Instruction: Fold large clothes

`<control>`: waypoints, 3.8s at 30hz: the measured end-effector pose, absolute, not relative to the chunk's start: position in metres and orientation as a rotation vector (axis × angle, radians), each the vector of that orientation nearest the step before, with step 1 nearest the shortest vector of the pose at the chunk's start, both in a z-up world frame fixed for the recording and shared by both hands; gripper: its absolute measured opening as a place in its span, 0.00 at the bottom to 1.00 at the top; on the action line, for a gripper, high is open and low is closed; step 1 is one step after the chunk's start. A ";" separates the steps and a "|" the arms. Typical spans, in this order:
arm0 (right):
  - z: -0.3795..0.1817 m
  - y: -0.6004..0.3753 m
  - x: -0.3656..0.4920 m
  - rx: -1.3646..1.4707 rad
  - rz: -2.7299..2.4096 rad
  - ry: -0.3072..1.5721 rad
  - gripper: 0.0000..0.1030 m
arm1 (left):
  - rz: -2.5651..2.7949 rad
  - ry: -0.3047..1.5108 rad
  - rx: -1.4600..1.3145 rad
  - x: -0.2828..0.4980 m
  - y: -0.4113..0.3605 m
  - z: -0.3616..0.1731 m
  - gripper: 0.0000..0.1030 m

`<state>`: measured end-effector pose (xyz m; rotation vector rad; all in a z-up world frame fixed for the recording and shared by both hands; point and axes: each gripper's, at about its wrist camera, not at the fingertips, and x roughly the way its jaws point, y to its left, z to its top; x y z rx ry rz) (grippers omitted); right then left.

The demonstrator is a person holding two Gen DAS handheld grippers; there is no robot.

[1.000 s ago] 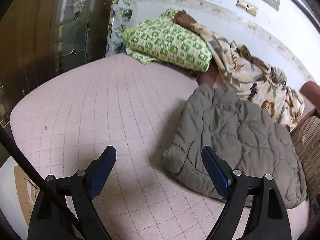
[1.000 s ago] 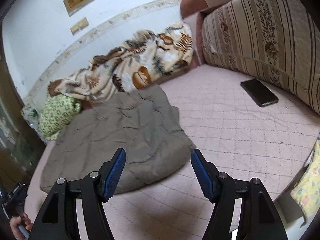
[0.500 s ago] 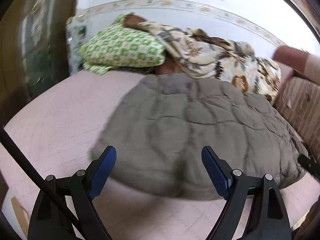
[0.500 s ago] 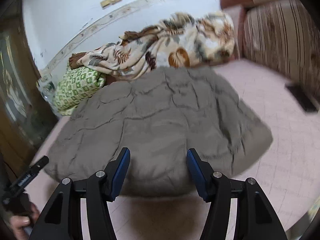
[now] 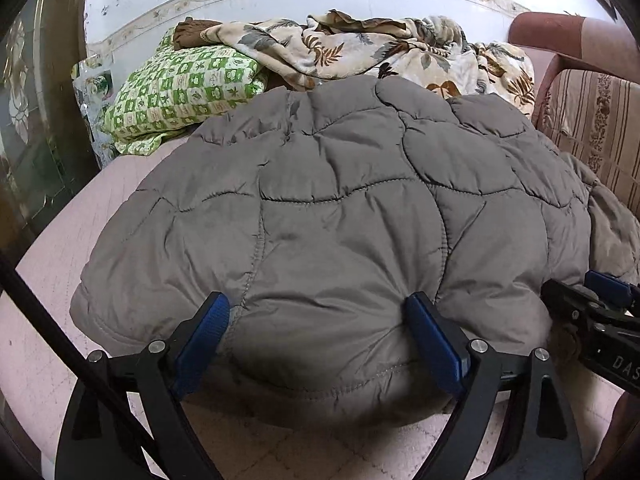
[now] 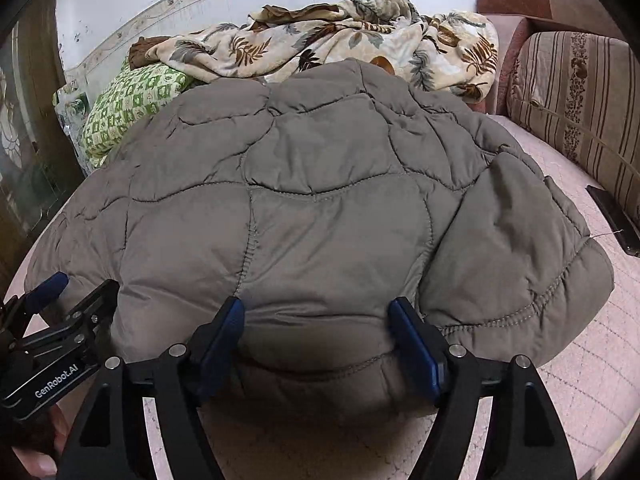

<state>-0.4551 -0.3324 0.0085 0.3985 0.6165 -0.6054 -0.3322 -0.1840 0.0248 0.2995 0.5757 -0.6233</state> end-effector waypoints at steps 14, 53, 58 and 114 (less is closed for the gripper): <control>0.016 -0.324 -0.462 0.378 -0.626 0.573 0.78 | -0.615 0.543 0.304 -0.337 -0.180 0.024 0.88; 0.042 -0.291 -0.514 0.335 -0.672 0.449 0.86 | -0.539 0.659 0.119 -0.342 -0.116 0.043 0.90; 0.053 -0.263 -0.531 0.283 -0.641 0.404 0.86 | -0.553 0.611 0.154 -0.371 -0.103 0.053 0.90; 0.059 -0.248 -0.538 0.252 -0.639 0.376 0.99 | -0.550 0.657 0.371 -0.394 -0.118 0.050 0.97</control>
